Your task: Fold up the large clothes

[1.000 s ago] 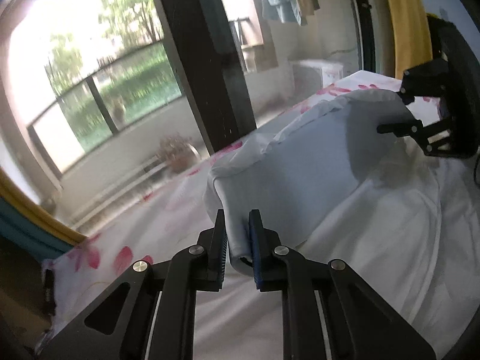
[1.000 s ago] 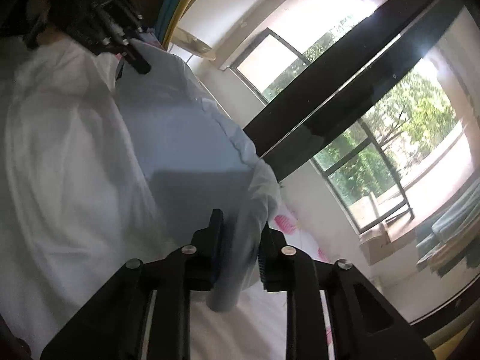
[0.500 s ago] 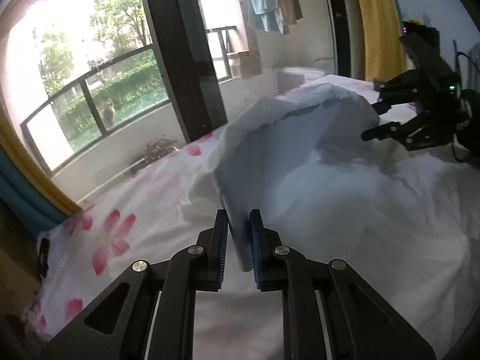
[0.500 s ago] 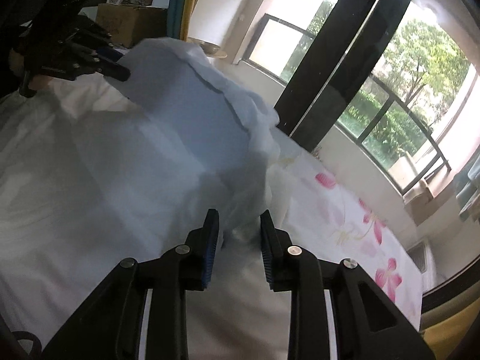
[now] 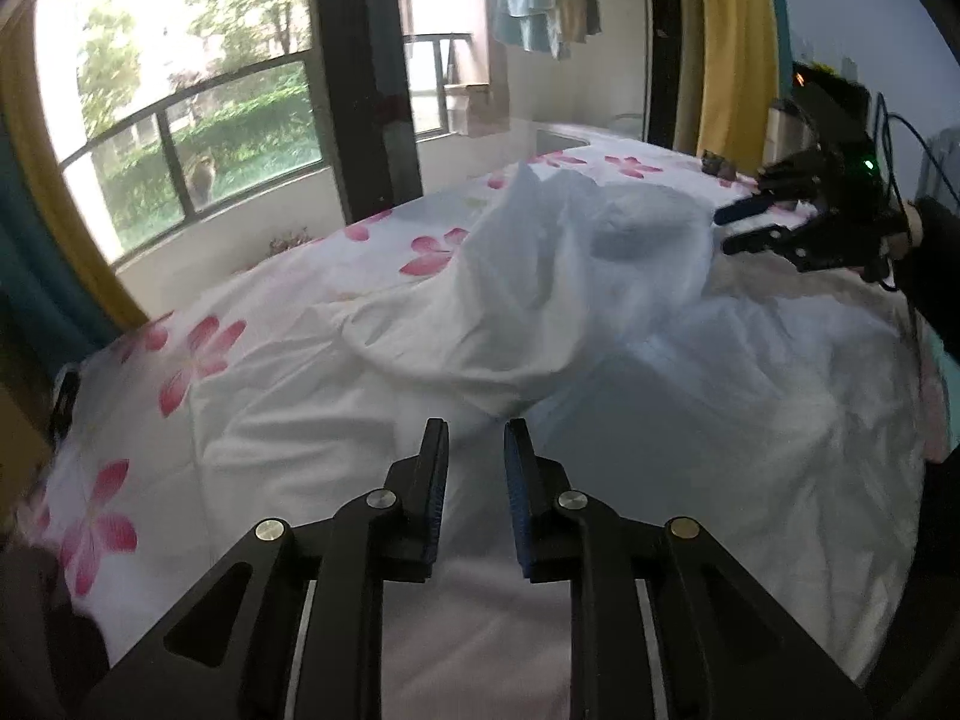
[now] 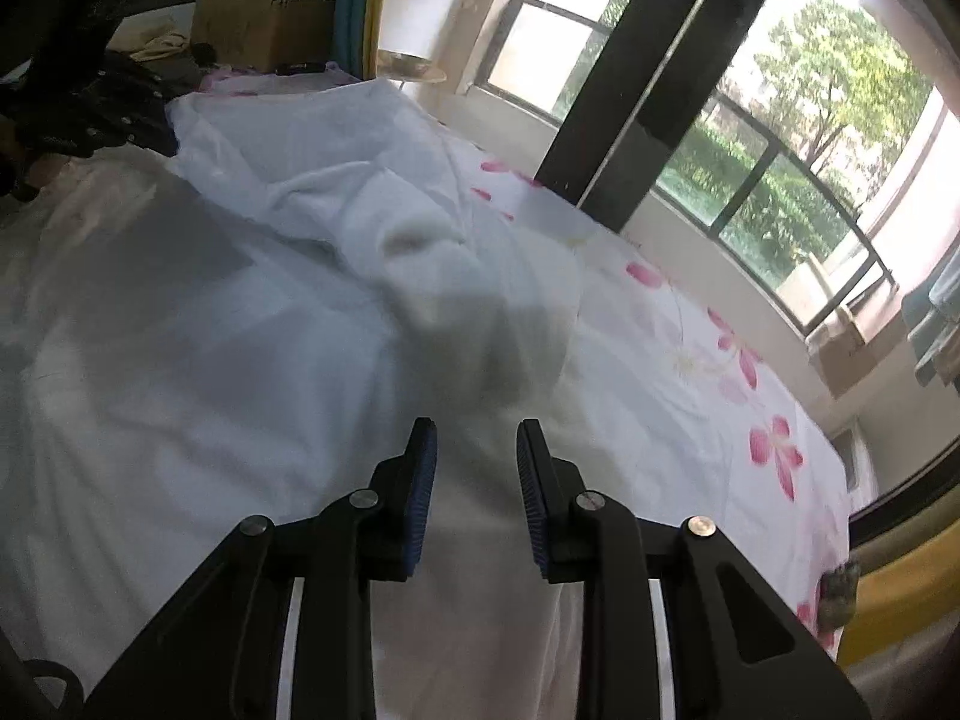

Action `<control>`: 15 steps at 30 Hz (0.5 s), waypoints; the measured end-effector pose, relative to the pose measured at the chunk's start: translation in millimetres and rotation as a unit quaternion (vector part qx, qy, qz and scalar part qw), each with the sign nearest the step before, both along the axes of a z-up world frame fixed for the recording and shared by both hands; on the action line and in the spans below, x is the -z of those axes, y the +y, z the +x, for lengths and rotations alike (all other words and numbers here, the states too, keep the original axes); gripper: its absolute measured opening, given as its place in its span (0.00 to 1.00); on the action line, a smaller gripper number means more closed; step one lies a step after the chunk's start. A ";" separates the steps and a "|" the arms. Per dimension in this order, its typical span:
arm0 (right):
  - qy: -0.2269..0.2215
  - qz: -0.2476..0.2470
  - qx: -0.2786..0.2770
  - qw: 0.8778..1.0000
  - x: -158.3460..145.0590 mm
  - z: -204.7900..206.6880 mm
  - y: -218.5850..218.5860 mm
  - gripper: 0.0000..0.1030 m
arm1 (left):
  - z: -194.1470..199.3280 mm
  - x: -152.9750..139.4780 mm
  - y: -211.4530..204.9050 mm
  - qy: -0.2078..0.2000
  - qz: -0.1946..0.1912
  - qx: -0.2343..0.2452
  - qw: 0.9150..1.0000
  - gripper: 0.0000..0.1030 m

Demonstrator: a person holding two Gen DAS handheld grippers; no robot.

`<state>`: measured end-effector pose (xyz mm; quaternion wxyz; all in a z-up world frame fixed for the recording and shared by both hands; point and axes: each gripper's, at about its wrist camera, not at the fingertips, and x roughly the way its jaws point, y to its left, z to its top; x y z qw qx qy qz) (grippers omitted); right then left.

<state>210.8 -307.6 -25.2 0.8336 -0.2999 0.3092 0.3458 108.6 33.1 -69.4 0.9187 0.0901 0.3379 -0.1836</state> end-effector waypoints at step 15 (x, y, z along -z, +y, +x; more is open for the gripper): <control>0.000 0.101 -0.048 0.994 -34.7 17.5 90.4 0.27 | 23.9 -29.6 -3.9 -0.029 -0.093 -0.006 0.995 0.37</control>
